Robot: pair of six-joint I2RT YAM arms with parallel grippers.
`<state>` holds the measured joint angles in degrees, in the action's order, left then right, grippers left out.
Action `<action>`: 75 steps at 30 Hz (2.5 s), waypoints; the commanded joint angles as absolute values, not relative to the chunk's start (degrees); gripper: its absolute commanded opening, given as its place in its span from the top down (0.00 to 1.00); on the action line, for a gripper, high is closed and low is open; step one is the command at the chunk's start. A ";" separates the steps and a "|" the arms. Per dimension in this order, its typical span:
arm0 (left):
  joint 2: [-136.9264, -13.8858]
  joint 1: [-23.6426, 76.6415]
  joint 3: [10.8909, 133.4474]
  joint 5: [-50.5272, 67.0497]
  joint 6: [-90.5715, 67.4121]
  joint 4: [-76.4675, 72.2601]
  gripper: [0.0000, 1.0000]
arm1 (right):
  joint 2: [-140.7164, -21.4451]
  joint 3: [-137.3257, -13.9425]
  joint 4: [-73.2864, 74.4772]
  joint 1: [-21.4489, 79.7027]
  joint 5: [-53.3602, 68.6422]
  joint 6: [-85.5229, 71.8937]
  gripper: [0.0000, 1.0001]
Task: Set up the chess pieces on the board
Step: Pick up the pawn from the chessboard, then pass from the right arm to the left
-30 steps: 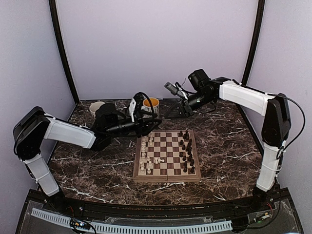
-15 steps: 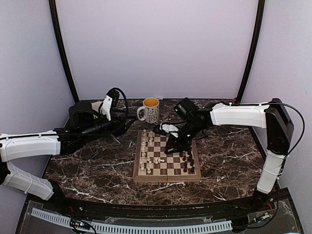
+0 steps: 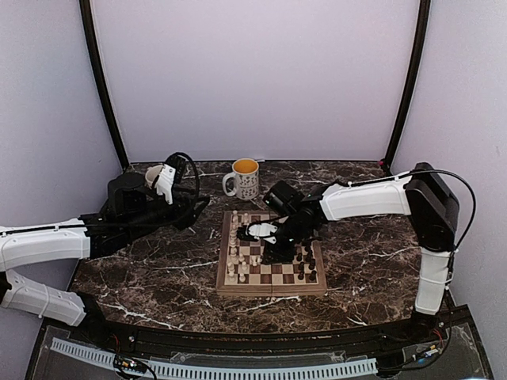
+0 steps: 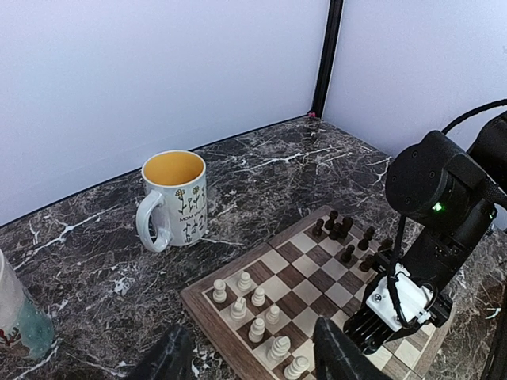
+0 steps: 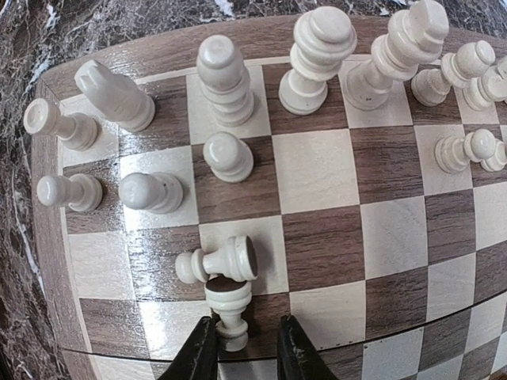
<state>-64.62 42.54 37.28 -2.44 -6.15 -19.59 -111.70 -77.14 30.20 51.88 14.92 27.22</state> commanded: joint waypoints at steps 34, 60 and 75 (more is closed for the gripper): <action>-75.89 49.05 30.81 11.89 6.13 -37.75 0.52 | -110.92 -86.01 36.74 41.22 44.94 20.74 0.93; -86.92 55.27 47.32 15.15 34.64 -23.98 0.45 | -111.03 -88.33 48.16 40.80 62.88 29.35 0.87; -89.65 57.13 51.86 10.87 41.44 -18.30 0.66 | -111.48 -87.89 48.59 40.87 63.28 29.61 0.87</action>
